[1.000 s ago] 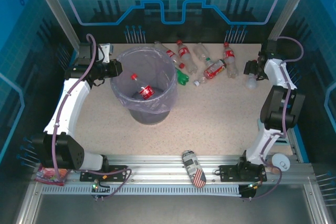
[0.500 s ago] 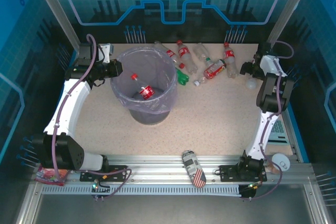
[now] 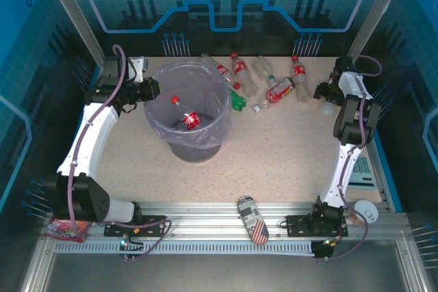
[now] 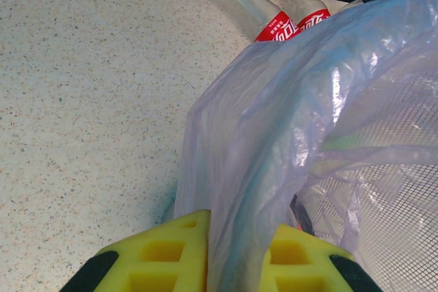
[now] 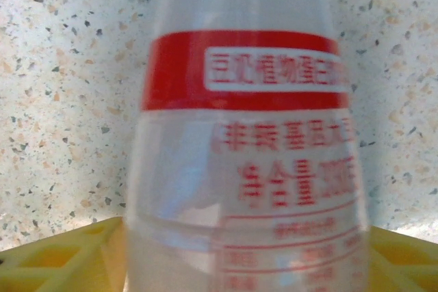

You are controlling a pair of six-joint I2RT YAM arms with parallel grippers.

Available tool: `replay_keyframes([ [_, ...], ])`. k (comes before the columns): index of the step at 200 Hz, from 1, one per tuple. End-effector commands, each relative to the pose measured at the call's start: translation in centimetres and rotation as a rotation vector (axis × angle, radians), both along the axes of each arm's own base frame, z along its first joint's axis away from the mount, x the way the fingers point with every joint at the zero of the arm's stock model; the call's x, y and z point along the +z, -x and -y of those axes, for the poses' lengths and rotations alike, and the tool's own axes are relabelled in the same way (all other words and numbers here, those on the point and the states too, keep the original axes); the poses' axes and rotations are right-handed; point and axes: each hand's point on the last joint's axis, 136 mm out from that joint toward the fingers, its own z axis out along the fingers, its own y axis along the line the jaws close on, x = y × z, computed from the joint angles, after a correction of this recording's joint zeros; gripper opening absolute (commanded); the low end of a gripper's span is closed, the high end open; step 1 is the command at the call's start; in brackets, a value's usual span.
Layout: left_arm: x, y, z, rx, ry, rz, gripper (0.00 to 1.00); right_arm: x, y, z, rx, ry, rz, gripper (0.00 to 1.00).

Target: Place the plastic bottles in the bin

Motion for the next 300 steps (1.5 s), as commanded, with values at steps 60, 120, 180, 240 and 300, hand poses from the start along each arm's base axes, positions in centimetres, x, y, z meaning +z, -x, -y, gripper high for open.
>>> replay_keyframes([
  [60,-5.3,2.7,1.9,-0.085,0.008,-0.182,0.12,4.3,1.6,0.9,0.003,0.017,0.041,0.59],
  [120,-5.6,2.7,2.0,-0.088,0.016,-0.189,0.13,10.9,3.0,-0.2,0.021,0.019,0.186,0.53],
  [180,-5.8,2.6,2.0,-0.089,0.016,-0.196,0.13,18.8,5.6,-7.8,0.166,-0.074,0.37,0.53],
  [240,-6.0,2.5,2.2,-0.099,0.01,-0.196,0.12,30.6,9.7,-24.9,0.53,-0.27,0.666,0.52],
  [300,-6.2,2.5,2.5,-0.109,0.009,-0.201,0.13,38.8,16.5,-38.9,0.942,-0.454,0.792,0.51],
])
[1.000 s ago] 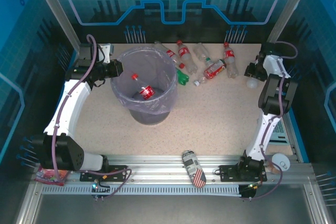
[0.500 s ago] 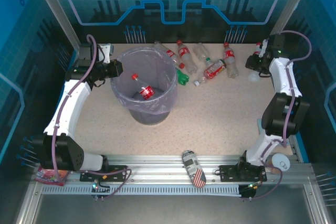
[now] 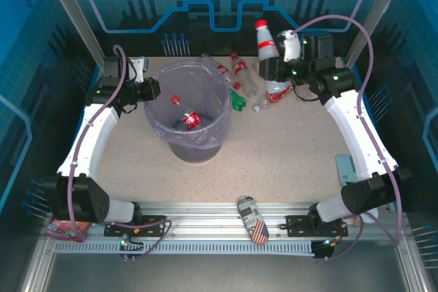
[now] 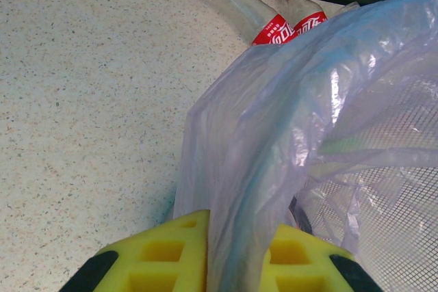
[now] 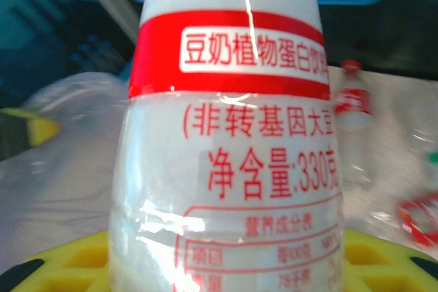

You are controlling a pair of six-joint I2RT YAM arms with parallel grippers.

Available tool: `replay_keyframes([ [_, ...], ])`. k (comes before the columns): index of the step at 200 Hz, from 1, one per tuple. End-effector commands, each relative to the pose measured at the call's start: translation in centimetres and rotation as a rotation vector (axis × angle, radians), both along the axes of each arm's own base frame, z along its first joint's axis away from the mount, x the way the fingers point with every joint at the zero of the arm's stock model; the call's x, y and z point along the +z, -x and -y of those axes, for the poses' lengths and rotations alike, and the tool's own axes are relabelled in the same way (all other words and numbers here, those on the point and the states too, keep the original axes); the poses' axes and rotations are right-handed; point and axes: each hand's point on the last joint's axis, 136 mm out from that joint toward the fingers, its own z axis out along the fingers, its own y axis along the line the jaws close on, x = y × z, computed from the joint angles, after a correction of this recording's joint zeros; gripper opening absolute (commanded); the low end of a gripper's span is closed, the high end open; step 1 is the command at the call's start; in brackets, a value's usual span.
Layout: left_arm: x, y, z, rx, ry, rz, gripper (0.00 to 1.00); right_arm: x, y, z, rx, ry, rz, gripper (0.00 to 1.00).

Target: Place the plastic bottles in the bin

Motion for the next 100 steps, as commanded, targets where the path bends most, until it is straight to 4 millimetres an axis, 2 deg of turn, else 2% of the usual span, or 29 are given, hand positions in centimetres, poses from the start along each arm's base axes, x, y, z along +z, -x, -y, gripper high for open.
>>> replay_keyframes([
  [1,-6.2,2.6,2.3,-0.102,0.005,-0.215,0.12,3.1,3.3,-5.4,0.19,-0.051,0.055,0.51],
  [17,-6.2,2.7,2.4,-0.104,0.004,-0.217,0.12,3.7,4.4,-8.3,0.274,-0.036,0.065,0.51],
  [42,-6.3,2.7,2.3,-0.104,-0.005,-0.218,0.12,3.2,5.6,-12.7,0.383,0.001,0.058,0.51],
  [65,-6.2,2.7,2.4,-0.105,-0.005,-0.217,0.13,1.4,5.7,-16.3,0.442,0.072,0.049,0.51],
  [100,-6.3,2.7,2.4,-0.105,-0.008,-0.218,0.13,-2.7,4.7,-19.8,0.472,0.164,0.0,0.52],
])
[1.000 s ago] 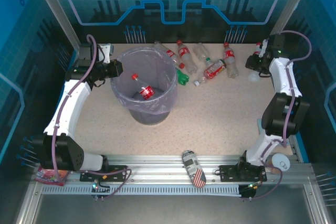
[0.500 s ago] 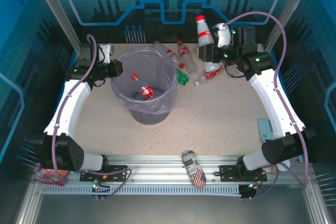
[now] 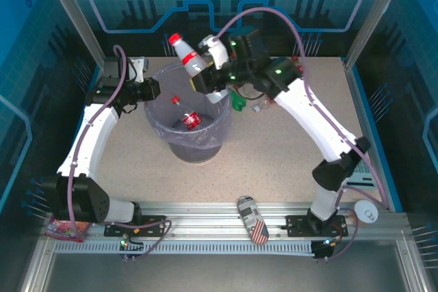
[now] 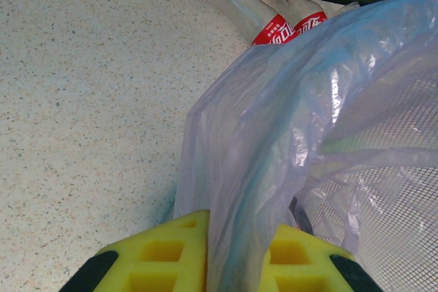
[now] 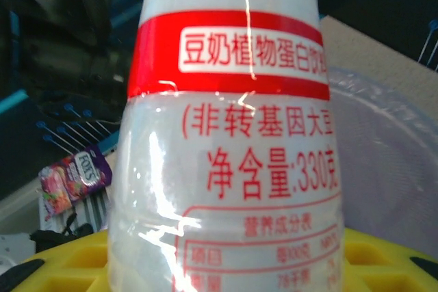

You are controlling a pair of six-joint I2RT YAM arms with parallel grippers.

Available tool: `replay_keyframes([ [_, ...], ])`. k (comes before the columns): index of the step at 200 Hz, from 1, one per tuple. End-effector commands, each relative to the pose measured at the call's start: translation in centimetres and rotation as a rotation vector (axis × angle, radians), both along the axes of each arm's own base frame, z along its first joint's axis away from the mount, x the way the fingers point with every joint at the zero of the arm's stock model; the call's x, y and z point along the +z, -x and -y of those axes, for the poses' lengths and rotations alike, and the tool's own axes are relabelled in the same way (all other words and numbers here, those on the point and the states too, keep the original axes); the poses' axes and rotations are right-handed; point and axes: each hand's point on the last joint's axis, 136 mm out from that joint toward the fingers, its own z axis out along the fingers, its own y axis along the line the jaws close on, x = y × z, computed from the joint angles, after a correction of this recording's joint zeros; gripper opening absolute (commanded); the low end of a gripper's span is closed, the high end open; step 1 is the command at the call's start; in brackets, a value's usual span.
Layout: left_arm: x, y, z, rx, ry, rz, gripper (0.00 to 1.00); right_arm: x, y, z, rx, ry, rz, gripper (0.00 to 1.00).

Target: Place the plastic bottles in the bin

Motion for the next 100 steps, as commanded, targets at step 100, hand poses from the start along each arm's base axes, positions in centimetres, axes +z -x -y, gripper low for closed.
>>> replay_keyframes([
  [100,-6.4,2.7,2.3,-0.105,-0.013,-0.223,0.13,-14.2,-2.2,-3.4,-0.006,0.373,-0.064,0.54],
])
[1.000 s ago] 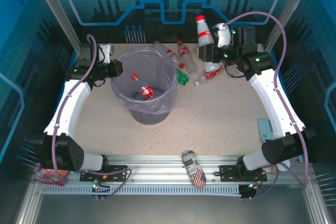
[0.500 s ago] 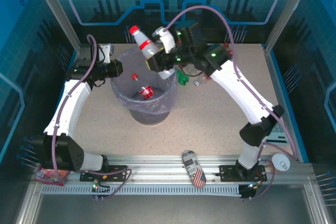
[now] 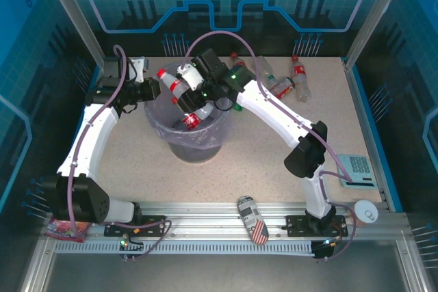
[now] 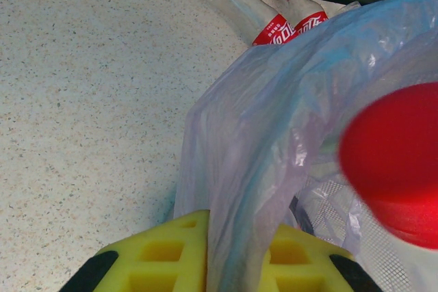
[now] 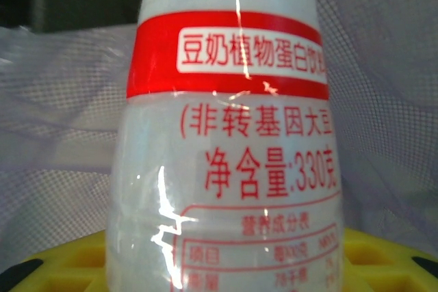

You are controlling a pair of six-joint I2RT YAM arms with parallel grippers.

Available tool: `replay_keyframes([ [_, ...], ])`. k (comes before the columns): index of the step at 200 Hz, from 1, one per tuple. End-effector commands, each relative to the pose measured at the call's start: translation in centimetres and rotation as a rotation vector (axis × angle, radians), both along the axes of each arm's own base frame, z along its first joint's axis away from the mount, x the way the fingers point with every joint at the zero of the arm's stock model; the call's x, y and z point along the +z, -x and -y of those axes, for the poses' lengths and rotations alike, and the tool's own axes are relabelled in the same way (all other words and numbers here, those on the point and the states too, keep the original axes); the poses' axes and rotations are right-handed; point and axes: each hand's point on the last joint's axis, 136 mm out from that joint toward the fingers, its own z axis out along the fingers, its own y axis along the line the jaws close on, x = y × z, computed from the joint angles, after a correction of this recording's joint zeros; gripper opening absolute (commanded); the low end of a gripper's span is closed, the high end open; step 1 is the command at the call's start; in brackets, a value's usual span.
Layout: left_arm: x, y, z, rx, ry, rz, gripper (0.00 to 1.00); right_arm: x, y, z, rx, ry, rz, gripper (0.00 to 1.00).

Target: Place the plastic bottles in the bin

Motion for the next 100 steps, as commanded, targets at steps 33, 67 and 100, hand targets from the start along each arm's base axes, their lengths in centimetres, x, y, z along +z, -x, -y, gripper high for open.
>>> replay_keyframes([
  [33,-6.4,2.7,2.2,-0.101,-0.012,-0.223,0.12,-3.5,-0.1,0.9,-0.01,0.097,0.001,0.62],
  [67,-6.5,2.7,2.2,-0.1,-0.013,-0.226,0.12,-4.4,-0.1,1.1,-0.015,0.116,-0.002,0.69],
  [100,-6.5,2.7,2.2,-0.1,-0.013,-0.226,0.13,-4.6,-0.1,1.1,-0.016,0.118,-0.006,0.71],
])
